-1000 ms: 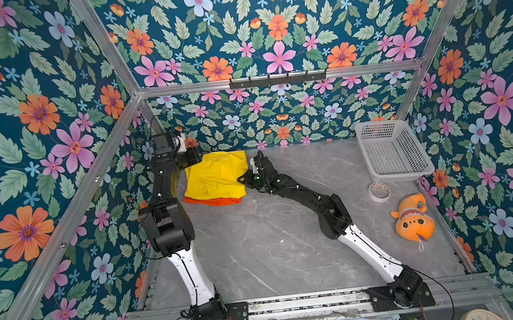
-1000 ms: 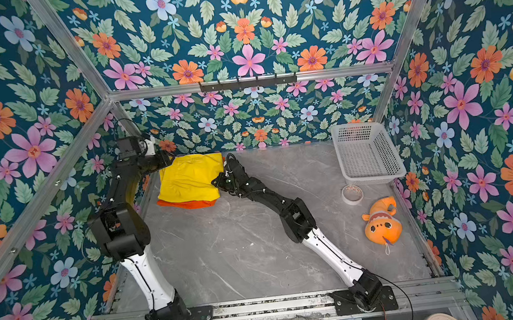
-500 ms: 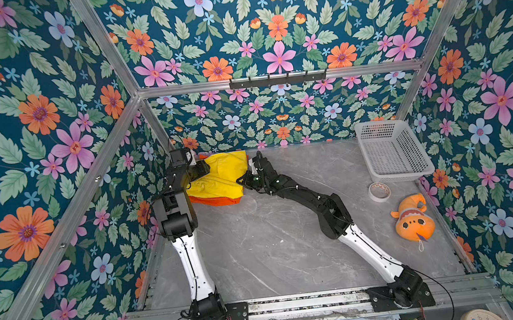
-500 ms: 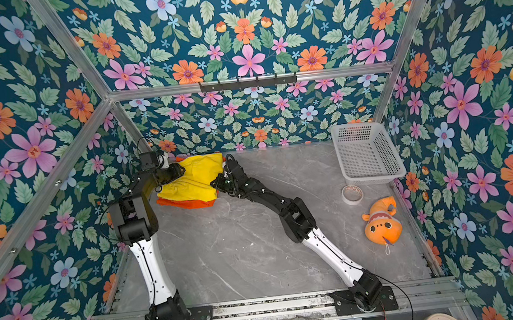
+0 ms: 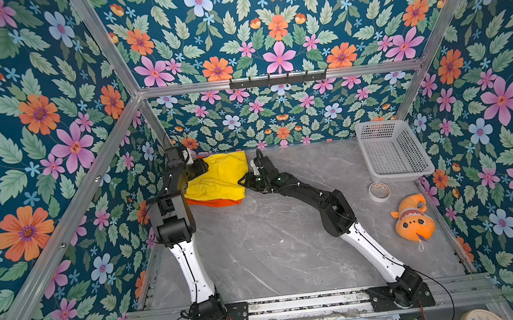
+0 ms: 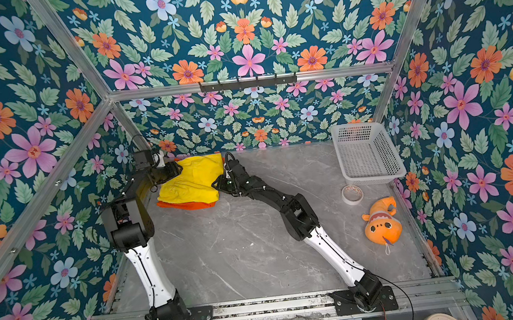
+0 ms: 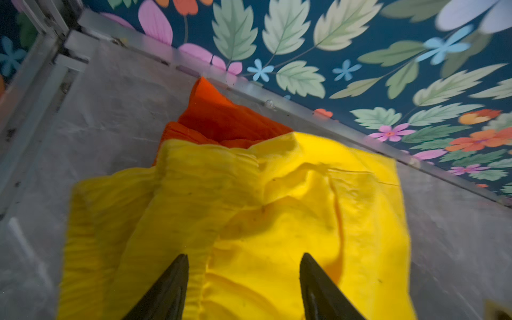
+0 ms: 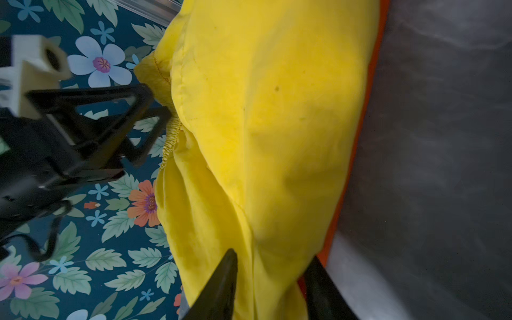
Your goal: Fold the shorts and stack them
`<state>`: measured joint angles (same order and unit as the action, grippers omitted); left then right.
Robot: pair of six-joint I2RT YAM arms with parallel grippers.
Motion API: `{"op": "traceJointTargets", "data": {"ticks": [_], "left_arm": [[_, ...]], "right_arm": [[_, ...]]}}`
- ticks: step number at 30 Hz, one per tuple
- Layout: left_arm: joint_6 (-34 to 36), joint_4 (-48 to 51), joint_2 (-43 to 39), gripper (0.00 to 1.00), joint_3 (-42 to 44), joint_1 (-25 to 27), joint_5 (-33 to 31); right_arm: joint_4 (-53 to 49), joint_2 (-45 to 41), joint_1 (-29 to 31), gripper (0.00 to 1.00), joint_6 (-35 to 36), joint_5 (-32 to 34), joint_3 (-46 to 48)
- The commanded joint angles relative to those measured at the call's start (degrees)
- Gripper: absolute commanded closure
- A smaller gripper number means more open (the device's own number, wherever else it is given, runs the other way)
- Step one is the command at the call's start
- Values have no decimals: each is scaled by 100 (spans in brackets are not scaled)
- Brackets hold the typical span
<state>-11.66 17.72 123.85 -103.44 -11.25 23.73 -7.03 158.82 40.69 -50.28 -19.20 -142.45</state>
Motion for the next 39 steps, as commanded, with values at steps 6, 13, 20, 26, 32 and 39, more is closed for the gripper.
{"op": "traceJointTargets", "data": {"ticks": [6,13,20,26,32,39], "left_arm": [[-29,-470,-2089,28,1199,87,-420],[51,-1543,-4135,0,3456,424,-1224],[284,-3286,-5713,0,5926,1131,-2318],[442,-4054,-6004,0,7190,1661,-3268],[422,-5726,-5926,0,8487,1729,-3520],[1083,-7472,-4593,0,8786,1739,-3625]], "right_arm": [[-235,-2801,-70,44,1582,773,1784],[-920,-4552,-172,1,2730,1701,3246],[-369,-6619,-446,1,3601,3142,5814],[50,-8287,-1391,1,3705,3203,8086],[758,-9793,-2879,1,4076,2551,10069],[1419,-10345,-4290,1,4634,2003,11392]]}}
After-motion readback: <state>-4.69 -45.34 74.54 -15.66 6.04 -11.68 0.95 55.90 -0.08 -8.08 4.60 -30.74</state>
